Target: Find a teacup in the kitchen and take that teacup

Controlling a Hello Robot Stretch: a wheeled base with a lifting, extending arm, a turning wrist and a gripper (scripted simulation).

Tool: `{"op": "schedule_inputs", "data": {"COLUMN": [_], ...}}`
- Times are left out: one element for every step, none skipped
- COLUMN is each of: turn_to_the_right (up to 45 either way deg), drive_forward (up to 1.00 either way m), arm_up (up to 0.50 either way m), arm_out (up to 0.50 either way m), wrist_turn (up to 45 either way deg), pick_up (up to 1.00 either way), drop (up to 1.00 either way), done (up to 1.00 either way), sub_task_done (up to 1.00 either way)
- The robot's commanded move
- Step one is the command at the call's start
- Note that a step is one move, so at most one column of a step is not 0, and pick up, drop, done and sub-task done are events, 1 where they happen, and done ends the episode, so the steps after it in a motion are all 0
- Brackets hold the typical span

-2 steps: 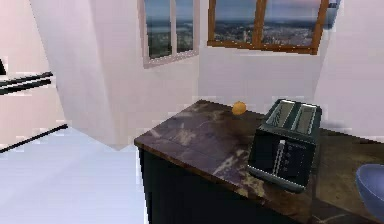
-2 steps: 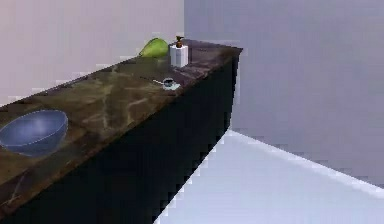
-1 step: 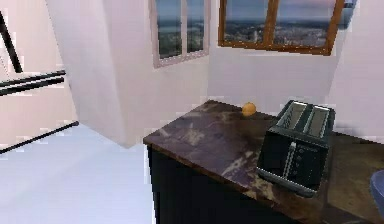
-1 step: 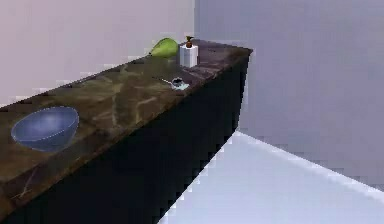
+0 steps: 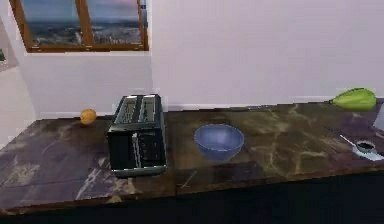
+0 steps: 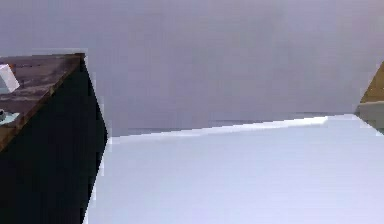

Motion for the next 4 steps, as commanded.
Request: {"op": "schedule_inputs", "data": {"turn_to_the_right": [45.0,0.0,-45.0,-39.0], "drive_forward": [0.00,0.50,0.00,0.00], "arm_up": [0.00,0.00,0.00,0.00], "arm_out": [0.00,0.00,0.00,0.00], "wrist_turn": [0.0,0.0,0.0,0.0], "pick_up": [0.00,0.00,0.00,0.00], "drop": [0.00,0.00,0.00,0.00], "done": [0.00,0.00,0.00,0.00], "sub_task_done": [0.00,0.00,0.00,0.00]}}
